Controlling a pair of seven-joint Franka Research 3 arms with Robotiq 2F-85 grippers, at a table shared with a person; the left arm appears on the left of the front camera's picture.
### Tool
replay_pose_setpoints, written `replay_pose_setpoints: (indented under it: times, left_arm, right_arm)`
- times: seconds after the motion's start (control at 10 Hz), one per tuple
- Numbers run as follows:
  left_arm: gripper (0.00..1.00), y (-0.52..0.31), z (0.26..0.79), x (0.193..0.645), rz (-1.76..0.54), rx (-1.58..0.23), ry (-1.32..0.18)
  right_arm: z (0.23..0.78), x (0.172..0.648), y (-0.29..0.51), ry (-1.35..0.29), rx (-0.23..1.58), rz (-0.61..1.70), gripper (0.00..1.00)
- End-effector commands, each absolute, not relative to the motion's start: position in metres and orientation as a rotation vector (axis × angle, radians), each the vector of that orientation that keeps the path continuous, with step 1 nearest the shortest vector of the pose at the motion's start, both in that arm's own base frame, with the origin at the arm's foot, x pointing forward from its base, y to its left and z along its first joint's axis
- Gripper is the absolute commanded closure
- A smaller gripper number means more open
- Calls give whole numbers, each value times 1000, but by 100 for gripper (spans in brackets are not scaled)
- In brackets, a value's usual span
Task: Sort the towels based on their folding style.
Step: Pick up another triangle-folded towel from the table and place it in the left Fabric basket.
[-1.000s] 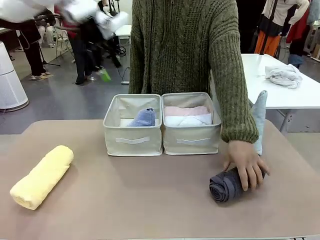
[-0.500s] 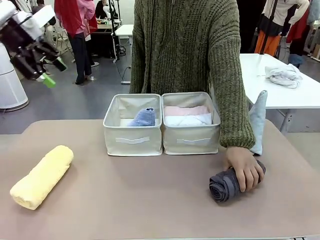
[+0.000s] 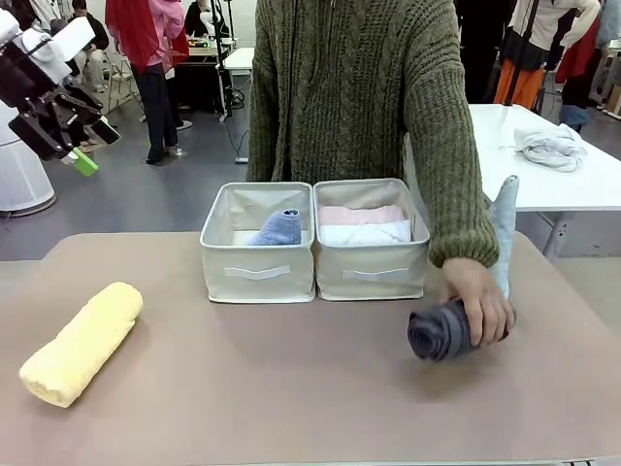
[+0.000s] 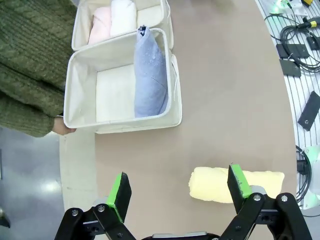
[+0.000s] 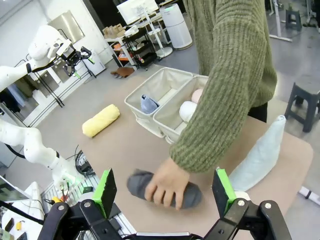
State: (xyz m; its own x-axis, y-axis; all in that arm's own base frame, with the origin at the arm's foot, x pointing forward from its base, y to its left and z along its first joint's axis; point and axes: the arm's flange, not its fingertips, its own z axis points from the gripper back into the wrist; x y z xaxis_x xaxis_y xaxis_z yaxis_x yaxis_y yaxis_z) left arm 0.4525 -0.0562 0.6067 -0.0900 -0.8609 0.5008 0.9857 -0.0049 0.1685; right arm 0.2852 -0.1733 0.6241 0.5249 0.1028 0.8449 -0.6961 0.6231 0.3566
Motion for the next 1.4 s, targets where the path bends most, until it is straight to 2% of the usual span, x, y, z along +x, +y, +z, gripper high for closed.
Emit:
replay_pose_setpoints:
  times: [0.0, 0.2, 0.3, 0.5, 0.7, 1.0, 1.3]
  left_arm:
    - [0, -55, 608, 454, -1576, -293, -557]
    - [0, -57, 607, 452, -1577, -291, -549]
    - [0, -35, 628, 458, -1549, -436, -600]
    - [0, 34, 668, 454, -1475, -622, -806]
    - [0, 109, 667, 454, -1357, -797, -987]
    - [0, 194, 634, 447, -1192, -797, -1144]
    - [0, 241, 611, 440, -1161, -747, -1158]
  right_arm:
    - [623, 287, -172, -927, 783, 550, 0]
    - [623, 287, -172, -927, 783, 550, 0]
    - [623, 287, -172, -927, 783, 550, 0]
    - [623, 287, -172, -927, 783, 550, 0]
    - [623, 287, -172, -927, 783, 550, 0]
    - [623, 287, -172, -927, 783, 550, 0]
    - [623, 287, -172, -927, 783, 550, 0]
